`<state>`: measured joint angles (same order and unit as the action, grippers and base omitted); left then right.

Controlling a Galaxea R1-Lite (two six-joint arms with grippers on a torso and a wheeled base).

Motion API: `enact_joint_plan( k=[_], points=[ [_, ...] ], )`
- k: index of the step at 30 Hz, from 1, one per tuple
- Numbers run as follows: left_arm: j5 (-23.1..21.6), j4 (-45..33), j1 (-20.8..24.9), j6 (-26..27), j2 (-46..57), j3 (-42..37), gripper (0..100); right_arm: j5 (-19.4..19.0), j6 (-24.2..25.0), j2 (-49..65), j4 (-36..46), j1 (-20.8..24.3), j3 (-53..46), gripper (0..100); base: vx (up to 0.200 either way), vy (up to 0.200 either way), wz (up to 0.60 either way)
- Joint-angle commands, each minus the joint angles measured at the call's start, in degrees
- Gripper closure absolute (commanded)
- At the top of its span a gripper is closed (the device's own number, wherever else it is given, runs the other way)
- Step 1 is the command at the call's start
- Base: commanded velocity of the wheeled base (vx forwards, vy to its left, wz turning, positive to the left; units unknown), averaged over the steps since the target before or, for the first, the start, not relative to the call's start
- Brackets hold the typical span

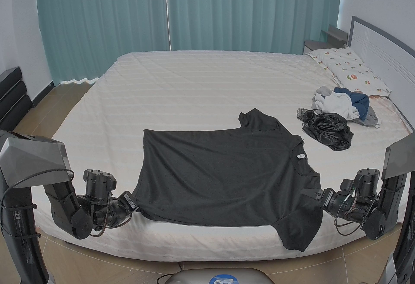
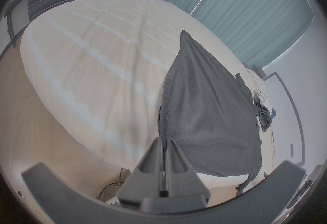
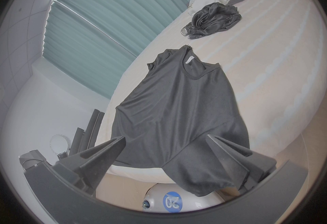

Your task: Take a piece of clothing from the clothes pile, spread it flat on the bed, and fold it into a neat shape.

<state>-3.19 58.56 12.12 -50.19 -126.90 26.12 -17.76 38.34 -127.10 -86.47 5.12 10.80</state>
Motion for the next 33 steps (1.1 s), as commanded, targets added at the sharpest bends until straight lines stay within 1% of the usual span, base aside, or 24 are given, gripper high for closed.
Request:
enact_joint_plan(
  k=[1, 2, 3, 5, 6, 9, 11, 18, 21, 25, 26, 31, 33],
  points=[
    [-1.2, 0.1, -1.5, -1.3, 1.6, 0.2, 100, 0.0, -1.2, -1.6, 0.5, -2.8, 2.3, 0, 0.0, 0.0, 0.0],
    [-1.2, 0.1, -1.5, -1.3, 1.6, 0.2, 100, 0.0, -1.2, -1.6, 0.5, -2.8, 2.3, 0, 0.0, 0.0, 0.0],
    [-3.0, 0.1, -1.9, -3.5, 2.3, 0.6, 100, 0.0, -3.2, -1.8, 0.9, -5.3, 2.6, 0, 0.0, 0.0, 0.0],
    [-3.0, 0.1, -1.9, -3.5, 2.3, 0.6, 100, 0.0, -3.2, -1.8, 0.9, -5.3, 2.6, 0, 0.0, 0.0, 0.0],
    [-3.7, 0.1, -2.0, -4.5, 2.3, 1.0, 100, 0.0, -5.9, -3.6, 2.8, -7.5, 2.4, 0, 0.0, 0.0, 0.0],
    [-3.7, 0.1, -2.2, -4.5, 2.0, 1.0, 100, 0.0, -8.7, -6.1, 2.7, -9.3, 2.0, 0, 0.0, 0.0, 0.0],
    [-3.7, 0.1, -2.3, -4.4, 1.7, 1.0, 100, 0.0, -9.7, -7.5, 2.7, -9.9, 1.9, 0, 0.0, 0.0, 0.0],
    [-3.7, 0.1, -2.4, -4.4, 1.7, 1.0, 100, 0.1, -10.0, -10.4, 2.5, -9.3, 3.3, 0, 0.0, 0.0, 0.0],
    [-3.7, 0.1, -2.4, -4.3, 1.6, 1.0, 100, 0.3, -9.9, -11.2, 3.1, -8.1, 6.6, 0, 0.0, 0.0, 0.0],
    [-3.7, 0.1, -2.4, -4.3, 1.6, 1.1, 100, 0.7, -10.0, -11.5, 3.5, -7.8, 7.1, 0, 0.0, 0.0, 0.0],
    [-3.7, 0.1, -2.4, -4.2, 1.6, 1.1, 100, 0.9, -10.0, -12.2, 4.3, -7.0, 8.1, 100, 0.0, 0.0, 0.0],
    [-3.7, 1.3, -2.4, -4.1, 1.5, 0.9, 100, 3.6, -10.0, -13.2, 7.8, -6.7, 14.0, 100, 0.0, 0.0, 0.0],
    [-3.6, 1.3, -2.3, -4.2, 1.5, 0.9, 100, 4.1, -10.0, -13.1, 8.9, -6.7, 15.9, 100, 0.0, 0.0, 0.0]
  ],
)
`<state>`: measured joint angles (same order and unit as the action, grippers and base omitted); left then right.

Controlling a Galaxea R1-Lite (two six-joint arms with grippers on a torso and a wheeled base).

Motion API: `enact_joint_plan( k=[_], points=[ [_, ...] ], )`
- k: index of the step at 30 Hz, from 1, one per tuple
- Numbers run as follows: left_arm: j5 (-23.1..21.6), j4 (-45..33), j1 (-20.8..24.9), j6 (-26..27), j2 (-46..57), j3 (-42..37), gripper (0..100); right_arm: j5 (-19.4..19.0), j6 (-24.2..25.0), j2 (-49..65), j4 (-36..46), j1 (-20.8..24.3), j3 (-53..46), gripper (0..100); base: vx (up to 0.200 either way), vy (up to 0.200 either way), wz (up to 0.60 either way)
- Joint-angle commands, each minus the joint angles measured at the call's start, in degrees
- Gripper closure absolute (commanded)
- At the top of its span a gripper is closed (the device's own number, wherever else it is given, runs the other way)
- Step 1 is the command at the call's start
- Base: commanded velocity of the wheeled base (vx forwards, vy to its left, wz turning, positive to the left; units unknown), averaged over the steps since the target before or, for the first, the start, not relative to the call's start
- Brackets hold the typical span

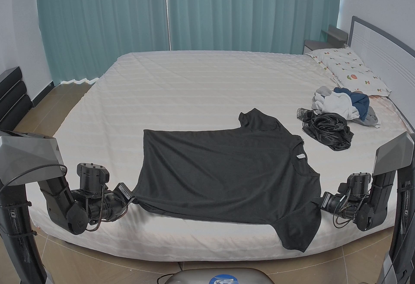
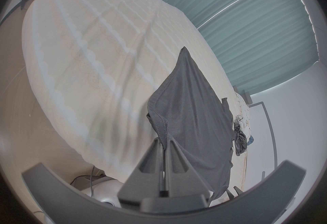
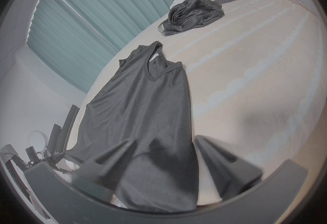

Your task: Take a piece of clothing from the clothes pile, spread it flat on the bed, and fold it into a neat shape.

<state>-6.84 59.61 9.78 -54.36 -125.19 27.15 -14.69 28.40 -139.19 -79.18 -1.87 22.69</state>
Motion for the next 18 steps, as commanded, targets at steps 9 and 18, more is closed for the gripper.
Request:
enact_joint_plan(
  k=[9, 18],
  points=[
    [0.1, 0.2, 0.1, 0.0, -0.2, -0.2, 100, 1.1, 0.1, 0.9, 9.2, 0.5, 13.7, 100, 0.0, 0.0, 0.0],
    [0.1, 0.2, 0.1, 0.0, -0.3, -0.1, 100, 1.1, 0.0, 0.4, 14.4, 1.5, 20.6, 0, 0.0, 0.0, 0.0]
  ],
)
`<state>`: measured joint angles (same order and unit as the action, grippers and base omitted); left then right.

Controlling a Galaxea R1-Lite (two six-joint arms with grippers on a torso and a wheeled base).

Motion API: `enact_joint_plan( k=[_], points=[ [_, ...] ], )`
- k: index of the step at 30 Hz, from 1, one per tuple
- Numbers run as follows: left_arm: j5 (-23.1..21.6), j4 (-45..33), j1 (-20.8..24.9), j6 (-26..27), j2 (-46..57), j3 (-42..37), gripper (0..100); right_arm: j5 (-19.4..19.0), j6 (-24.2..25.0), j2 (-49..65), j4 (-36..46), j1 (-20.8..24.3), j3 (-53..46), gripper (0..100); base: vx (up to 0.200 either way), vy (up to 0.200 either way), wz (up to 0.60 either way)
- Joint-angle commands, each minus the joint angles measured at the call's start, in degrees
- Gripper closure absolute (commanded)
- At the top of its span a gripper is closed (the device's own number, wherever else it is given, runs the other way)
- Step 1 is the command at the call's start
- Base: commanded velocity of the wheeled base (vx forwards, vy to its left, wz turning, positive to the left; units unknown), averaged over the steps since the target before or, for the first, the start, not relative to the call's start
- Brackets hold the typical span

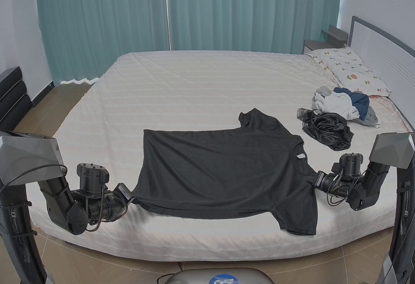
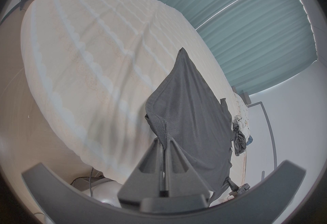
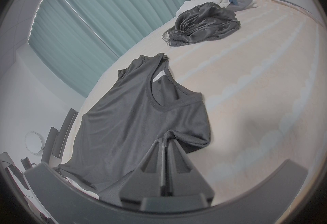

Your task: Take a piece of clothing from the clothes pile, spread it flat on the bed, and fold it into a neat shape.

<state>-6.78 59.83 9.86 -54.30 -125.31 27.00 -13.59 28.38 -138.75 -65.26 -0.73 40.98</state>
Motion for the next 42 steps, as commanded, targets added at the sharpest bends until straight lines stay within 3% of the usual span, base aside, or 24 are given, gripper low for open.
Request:
enact_joint_plan(
  k=[1, 16, 20, 23, 27, 42],
  points=[
    [0.0, 0.0, 0.0, 0.0, -0.2, 0.1, 100, 0.0, 0.0, -0.2, 0.5, 0.4, 2.8, 0, 0.0, 0.0, 0.0],
    [-0.1, 0.0, 0.0, 0.0, -0.2, 0.1, 100, -1.8, -0.3, 4.7, 0.7, -2.7, -7.4, 0, 0.0, 0.0, 0.0],
    [-0.1, 0.0, 0.0, 0.0, -0.2, 0.1, 100, -2.9, -5.0, 4.1, -0.1, -2.8, -12.9, 0, 0.0, 0.0, 0.0],
    [0.0, 0.0, 0.0, 0.1, -0.3, 0.1, 100, -6.1, -7.3, 4.4, -0.3, -2.6, -16.1, 0, 0.0, 0.0, 0.0],
    [0.0, 0.1, 0.0, 0.1, -0.6, 0.2, 100, -7.4, -10.1, 3.9, -0.3, -2.4, -16.5, 0, 0.0, 0.0, 0.0],
    [0.0, 0.1, 0.0, 0.1, -0.6, 0.2, 100, -8.7, -10.1, 0.9, -4.1, -0.8, -15.7, 0, 0.0, 0.0, 0.0]
  ],
)
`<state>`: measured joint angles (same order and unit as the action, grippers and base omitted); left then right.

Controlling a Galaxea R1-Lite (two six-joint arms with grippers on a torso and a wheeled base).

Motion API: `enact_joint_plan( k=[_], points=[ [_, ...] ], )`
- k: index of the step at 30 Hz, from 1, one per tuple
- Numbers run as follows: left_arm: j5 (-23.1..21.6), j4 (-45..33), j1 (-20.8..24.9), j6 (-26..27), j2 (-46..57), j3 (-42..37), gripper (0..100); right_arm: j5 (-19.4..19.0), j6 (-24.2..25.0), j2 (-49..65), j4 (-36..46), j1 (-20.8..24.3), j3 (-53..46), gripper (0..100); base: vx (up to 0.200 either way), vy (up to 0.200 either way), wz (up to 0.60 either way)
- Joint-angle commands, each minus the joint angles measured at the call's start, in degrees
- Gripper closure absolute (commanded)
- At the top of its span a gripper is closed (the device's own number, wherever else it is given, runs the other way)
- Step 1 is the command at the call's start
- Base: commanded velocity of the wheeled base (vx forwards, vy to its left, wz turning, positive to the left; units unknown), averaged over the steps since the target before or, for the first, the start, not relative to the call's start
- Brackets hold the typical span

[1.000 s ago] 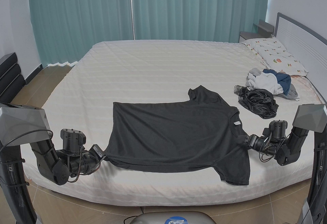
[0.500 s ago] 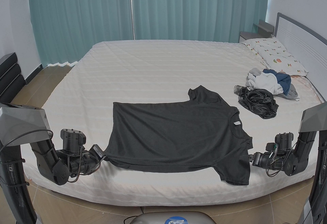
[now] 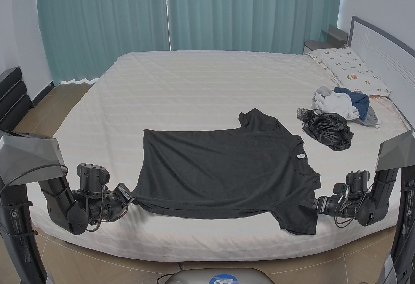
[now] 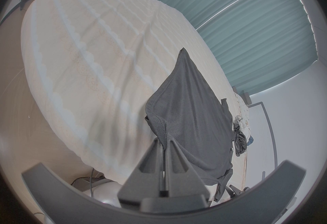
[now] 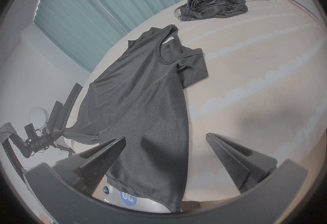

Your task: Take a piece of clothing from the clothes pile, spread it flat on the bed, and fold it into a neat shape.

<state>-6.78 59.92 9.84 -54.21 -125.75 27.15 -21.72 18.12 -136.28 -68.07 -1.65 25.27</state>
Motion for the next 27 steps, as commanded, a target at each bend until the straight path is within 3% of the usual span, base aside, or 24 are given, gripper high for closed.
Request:
enact_joint_plan(
  k=[1, 3, 4, 16, 20, 27],
  points=[
    [0.0, 0.0, 0.0, 0.0, -0.1, 0.0, 100, -0.7, 0.2, -2.0, -1.6, 0.3, 0.0, 0, 0.0, 0.0, 0.0],
    [-0.1, 0.0, 0.0, 0.0, -0.1, 0.1, 100, -0.5, 0.3, -3.0, -2.0, 0.9, 0.0, 0, 0.0, 0.0, 0.0],
    [-0.1, 0.0, 0.0, 0.0, -0.1, 0.1, 100, -0.4, 0.0, -3.6, -2.0, 0.9, 0.0, 100, 0.0, 0.0, 0.0],
    [-0.2, -0.1, -0.1, -0.2, -0.1, 0.4, 100, -1.0, 0.8, -2.2, -5.9, -0.9, -2.8, 100, 0.0, 0.0, 0.0],
    [-0.1, 0.0, -0.1, -0.2, -0.1, 0.3, 100, -4.5, 0.8, 2.0, -5.9, -2.5, -6.9, 100, 0.0, 0.0, 0.0],
    [1.4, 0.0, 0.3, 0.4, 0.4, -0.6, 100, -5.4, 0.0, 5.8, -6.4, -4.1, -12.5, 100, 0.0, 0.0, 0.0]
  ],
)
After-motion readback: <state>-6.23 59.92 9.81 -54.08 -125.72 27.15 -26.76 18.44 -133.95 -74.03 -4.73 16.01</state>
